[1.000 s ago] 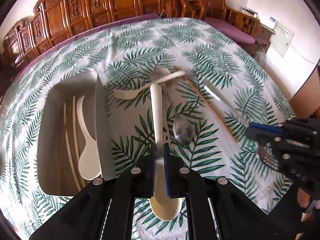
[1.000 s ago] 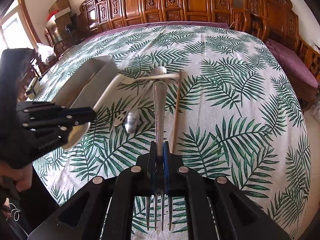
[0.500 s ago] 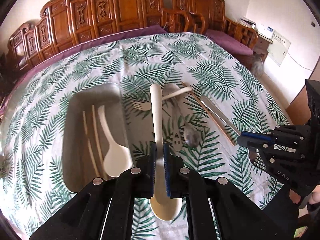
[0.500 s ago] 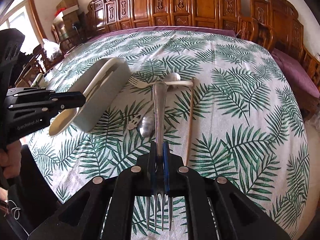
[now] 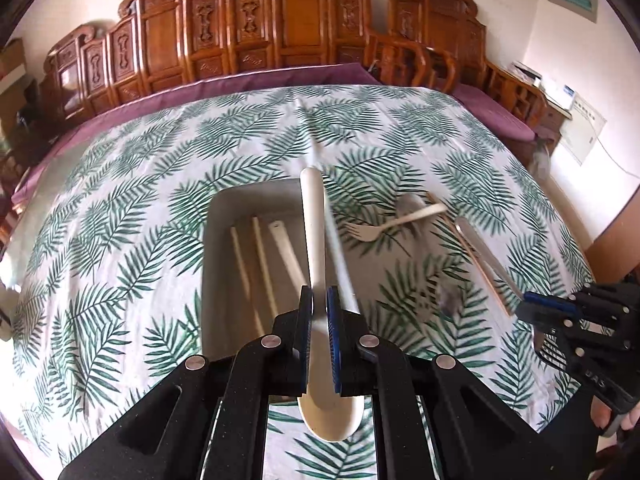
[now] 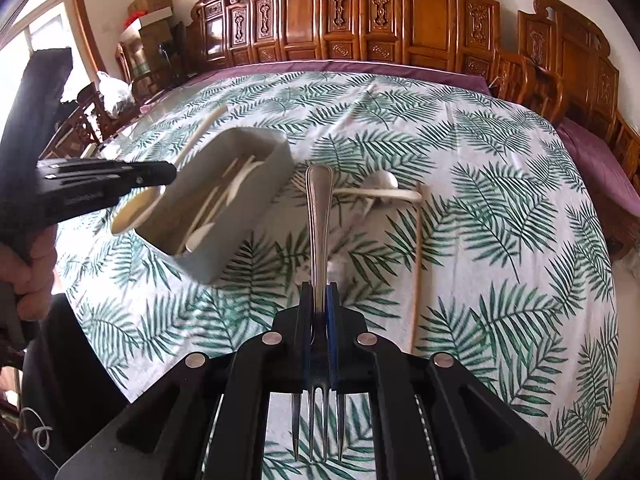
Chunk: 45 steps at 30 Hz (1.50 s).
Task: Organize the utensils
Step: 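Carry the white spoon into the grey tray and open the left gripper, then carry the metal fork over the tray and open the right gripper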
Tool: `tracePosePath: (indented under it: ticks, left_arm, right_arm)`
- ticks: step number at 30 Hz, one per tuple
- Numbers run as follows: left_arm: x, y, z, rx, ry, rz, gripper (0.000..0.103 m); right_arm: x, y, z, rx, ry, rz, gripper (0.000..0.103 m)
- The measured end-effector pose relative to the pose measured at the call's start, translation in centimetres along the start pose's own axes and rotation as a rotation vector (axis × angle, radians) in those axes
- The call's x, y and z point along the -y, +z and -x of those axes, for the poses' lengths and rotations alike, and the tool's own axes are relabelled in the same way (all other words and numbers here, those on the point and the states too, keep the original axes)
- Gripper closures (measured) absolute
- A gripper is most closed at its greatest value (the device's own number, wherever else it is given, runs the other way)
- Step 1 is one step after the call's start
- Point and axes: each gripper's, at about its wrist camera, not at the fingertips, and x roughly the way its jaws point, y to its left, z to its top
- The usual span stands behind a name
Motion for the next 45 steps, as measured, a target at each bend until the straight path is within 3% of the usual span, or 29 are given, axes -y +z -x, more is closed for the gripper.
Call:
tracePosePath:
  ticks: [12, 22, 24, 29, 34, 36, 38, 41, 43, 45]
  left_arm:
    - [-2.5, 0.1, -1.5, -0.007, 0.009, 0.032, 0.096]
    - [-4.8, -0.8, -0.2, 0.021, 0.001, 0.042, 0.095]
    - [-5.5, -1.0, 0.3, 0.028, 0.002, 0.047, 0.086]
    - [-7.0, -1.6, 1.7, 0.056, 0.015, 0.047, 0.083]
    - [-8.4, -1.8, 3.0, 0.088, 0.033, 0.048, 0.065]
    - [-9.0, -2.0, 3.6, 0.107, 0.045, 0.047, 0.046]
    - [-9.4, -2.1, 4.1, 0.129, 0.058, 0.045, 0.034]
    - [-10.1, -2.4, 4.6, 0.148, 0.061, 0.046, 0.031]
    - [-10.7, -2.7, 4.8, 0.157, 0.052, 0.059, 0.018]
    - [-11.1, -2.8, 5.1, 0.175, 0.048, 0.059, 0.015]
  right_arm:
    - [-3.7, 2.3, -1.1, -0.006, 0.018, 0.017, 0.095]
    - [-5.9, 3.8, -2.8, -0.018, 0.029, 0.029, 0.095]
    - [-6.5, 4.1, -3.2, -0.018, 0.034, 0.03, 0.095]
    - [-8.3, 5.4, -4.3, -0.02, 0.052, 0.039, 0.095]
    - [-9.5, 6.7, -5.7, -0.027, 0.06, 0.037, 0.095]
    - [-9.8, 7.2, -6.2, -0.03, 0.063, 0.031, 0.095]
    - [-10.1, 7.5, -6.8, -0.035, 0.064, 0.026, 0.095]
    - [-10.6, 8.1, -7.6, -0.042, 0.062, 0.023, 0.095]
    - [-10.8, 8.3, -8.0, -0.045, 0.061, 0.025, 0.095]
    - [-11.1, 8.6, -8.3, -0.049, 0.061, 0.024, 0.095]
